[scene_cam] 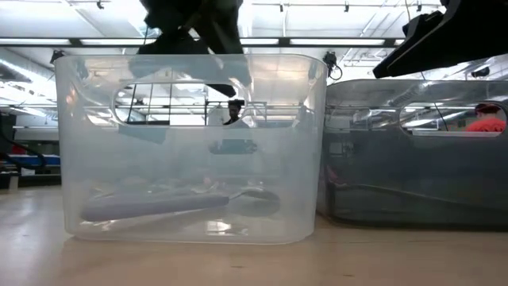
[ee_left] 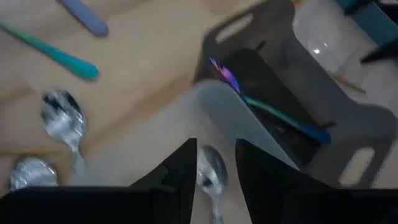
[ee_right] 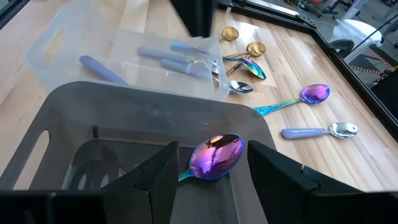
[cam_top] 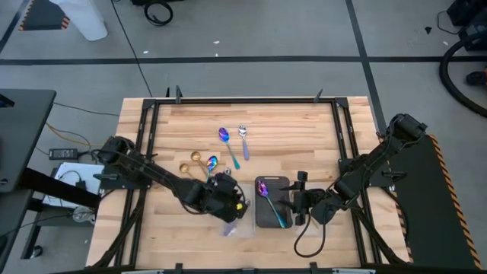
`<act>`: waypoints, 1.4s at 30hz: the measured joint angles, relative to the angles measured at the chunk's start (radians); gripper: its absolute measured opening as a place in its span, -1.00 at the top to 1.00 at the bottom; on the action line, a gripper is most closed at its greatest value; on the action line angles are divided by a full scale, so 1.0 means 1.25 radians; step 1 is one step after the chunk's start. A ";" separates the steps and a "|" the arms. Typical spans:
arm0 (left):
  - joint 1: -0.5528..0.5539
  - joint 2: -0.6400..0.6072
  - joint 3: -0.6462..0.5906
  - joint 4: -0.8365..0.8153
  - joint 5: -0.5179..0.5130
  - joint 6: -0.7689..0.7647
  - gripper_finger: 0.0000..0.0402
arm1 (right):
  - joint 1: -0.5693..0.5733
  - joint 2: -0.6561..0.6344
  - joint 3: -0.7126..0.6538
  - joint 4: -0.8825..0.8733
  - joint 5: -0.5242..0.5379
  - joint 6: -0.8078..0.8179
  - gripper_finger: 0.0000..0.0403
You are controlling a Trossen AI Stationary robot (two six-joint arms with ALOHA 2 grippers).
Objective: Sort silverware by color (type)
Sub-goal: Put the blue spoon into the black bin
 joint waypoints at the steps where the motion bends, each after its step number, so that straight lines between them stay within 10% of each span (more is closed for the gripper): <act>1: 0.011 -0.001 0.000 0.003 0.004 0.008 0.42 | 0.000 0.000 0.000 0.000 0.000 0.000 0.01; 31: 0.330 0.003 0.000 -0.142 0.139 0.147 0.20 | 0.000 -0.001 0.000 -0.036 -0.013 0.027 0.01; 42: 0.273 -0.005 0.000 -0.359 0.209 0.116 0.20 | 0.007 -0.001 0.000 -0.072 -0.022 0.058 0.01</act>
